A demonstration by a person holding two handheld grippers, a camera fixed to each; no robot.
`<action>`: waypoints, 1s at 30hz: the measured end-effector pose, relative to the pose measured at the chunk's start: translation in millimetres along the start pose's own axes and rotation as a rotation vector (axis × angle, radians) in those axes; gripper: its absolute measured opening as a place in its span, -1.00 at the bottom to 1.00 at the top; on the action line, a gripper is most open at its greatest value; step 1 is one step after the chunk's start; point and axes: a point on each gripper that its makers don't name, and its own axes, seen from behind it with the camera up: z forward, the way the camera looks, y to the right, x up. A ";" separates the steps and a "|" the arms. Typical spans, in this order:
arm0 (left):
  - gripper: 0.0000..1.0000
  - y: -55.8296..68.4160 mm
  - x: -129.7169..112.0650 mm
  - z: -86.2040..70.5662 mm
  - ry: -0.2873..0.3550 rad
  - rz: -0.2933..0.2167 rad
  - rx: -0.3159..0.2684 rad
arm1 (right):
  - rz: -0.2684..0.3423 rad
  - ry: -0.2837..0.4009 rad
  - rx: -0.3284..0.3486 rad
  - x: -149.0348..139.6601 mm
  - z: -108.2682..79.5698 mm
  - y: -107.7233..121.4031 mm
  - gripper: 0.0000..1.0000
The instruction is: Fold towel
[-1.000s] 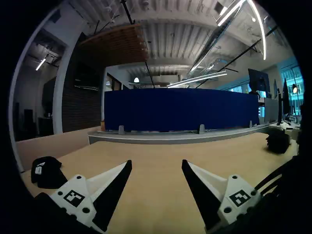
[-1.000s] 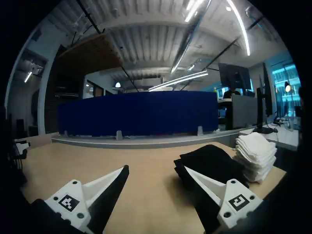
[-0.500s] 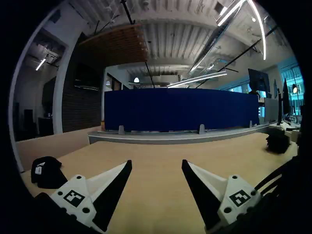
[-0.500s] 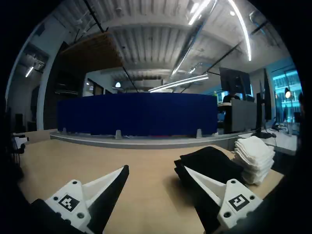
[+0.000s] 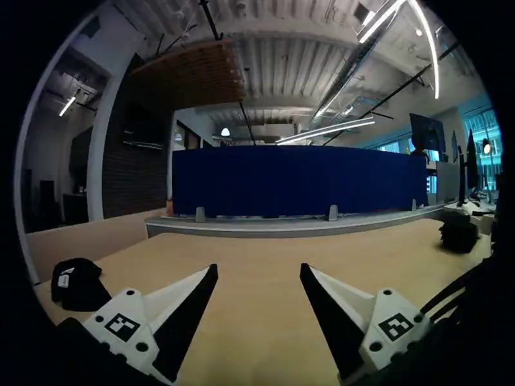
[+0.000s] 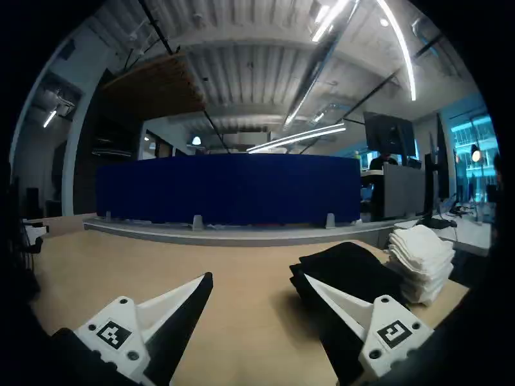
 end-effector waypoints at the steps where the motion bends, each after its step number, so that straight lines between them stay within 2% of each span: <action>1: 0.90 0.0 0.1 0.1 0.000 0.000 0.000 | 0.000 0.000 0.000 0.0 -0.1 0.0 1.00; 30: 0.90 0.0 -1.0 2.1 0.000 -0.002 0.000 | 0.000 0.000 0.000 -0.5 -0.1 -0.1 1.00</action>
